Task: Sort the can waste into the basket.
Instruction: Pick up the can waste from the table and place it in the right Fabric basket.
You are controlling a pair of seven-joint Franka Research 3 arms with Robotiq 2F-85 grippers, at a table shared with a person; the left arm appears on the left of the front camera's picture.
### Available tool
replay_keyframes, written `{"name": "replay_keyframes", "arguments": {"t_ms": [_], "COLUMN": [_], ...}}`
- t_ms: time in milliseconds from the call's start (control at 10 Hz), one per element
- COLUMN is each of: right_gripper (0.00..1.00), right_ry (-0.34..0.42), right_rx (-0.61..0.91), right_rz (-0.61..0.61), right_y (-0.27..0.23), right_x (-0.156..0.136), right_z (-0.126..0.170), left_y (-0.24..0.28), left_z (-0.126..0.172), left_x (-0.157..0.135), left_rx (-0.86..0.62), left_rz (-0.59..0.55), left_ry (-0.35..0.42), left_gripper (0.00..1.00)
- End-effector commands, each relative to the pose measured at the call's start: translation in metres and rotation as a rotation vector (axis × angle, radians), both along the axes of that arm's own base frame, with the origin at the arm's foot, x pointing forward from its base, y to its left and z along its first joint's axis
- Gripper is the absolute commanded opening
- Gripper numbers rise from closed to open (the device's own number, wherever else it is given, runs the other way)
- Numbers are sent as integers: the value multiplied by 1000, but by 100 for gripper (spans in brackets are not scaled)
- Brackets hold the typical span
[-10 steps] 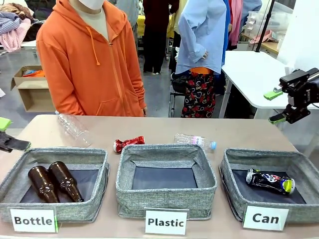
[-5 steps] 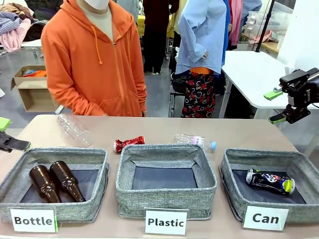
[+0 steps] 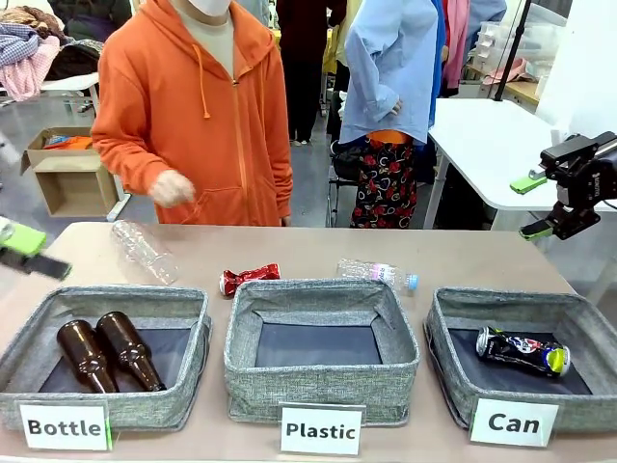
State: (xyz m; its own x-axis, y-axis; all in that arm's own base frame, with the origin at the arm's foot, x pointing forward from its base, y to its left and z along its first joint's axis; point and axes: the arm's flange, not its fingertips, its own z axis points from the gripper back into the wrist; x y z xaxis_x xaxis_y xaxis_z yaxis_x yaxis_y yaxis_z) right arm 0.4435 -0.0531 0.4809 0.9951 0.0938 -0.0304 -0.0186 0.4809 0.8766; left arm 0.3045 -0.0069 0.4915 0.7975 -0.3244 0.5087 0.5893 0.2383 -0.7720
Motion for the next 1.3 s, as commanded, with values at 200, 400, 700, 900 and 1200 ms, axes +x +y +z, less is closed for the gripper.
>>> {"name": "replay_keyframes", "arguments": {"t_ms": [200, 400, 700, 900, 1200], "right_gripper": [100, 100, 100, 100, 100], "right_ry": [-16, -16, -16, -16, -16], "right_rx": [4, 4, 4, 4, 4], "right_rz": [20, 20, 20, 20, 20], "right_y": [-4, -4, -4, -4, -4], "right_x": [1, 1, 1, 1, 1], "right_z": [3, 3, 3, 3, 3], "left_y": [-40, 12, 108, 157, 152], "left_z": [20, 21, 13, -8, -15], "left_x": [69, 66, -6, -45, -32], "left_rx": [261, 218, 53, -79, -89], "left_rz": [141, 362, 634, 758, 716], "left_ry": [-46, -28, -80, -55, -36], "left_gripper": [100, 100, 100, 100, 100]}}
